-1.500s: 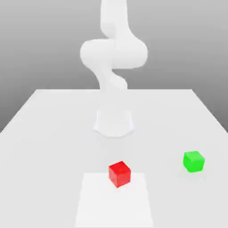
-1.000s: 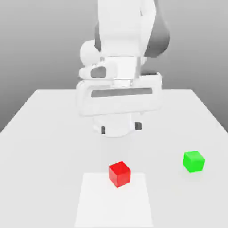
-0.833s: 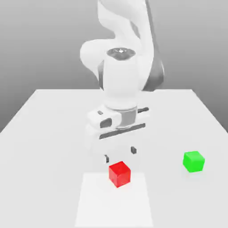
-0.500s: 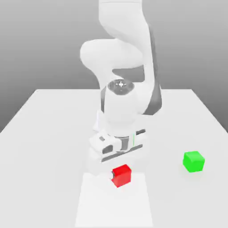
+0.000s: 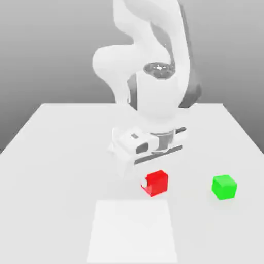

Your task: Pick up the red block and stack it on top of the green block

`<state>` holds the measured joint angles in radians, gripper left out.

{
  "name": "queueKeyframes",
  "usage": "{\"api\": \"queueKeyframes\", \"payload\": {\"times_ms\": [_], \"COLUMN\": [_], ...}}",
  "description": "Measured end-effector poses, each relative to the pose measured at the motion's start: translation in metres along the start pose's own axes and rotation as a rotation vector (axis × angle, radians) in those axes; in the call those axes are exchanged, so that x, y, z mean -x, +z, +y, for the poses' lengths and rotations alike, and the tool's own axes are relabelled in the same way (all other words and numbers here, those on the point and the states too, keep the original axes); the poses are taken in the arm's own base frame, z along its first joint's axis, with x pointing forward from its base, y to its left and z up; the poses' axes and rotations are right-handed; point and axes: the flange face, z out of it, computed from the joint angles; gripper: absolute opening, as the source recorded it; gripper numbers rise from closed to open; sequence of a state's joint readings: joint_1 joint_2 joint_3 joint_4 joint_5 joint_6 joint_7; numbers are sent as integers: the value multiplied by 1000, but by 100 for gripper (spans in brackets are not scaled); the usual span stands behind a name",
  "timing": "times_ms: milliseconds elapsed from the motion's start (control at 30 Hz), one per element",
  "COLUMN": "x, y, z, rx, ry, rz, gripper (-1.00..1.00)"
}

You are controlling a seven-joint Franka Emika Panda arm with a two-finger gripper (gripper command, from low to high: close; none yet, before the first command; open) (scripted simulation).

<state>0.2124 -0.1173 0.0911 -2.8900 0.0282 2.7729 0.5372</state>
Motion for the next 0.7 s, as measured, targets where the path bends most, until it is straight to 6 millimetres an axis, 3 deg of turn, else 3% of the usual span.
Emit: {"api": "queueKeyframes", "payload": {"times_ms": [167, 367, 567, 600, 700], "x": [39, 108, 118, 119, 119], "y": [-11, -23, 25, 34, 34], "z": [-69, -139, -149, -149, -149], "rx": [0, -1, 0, 0, 0], "ry": [7, 14, 20, 18, 19], "rz": [0, 0, 3, 2, 2], "gripper": [-100, -100, -100, 100, 100]}}
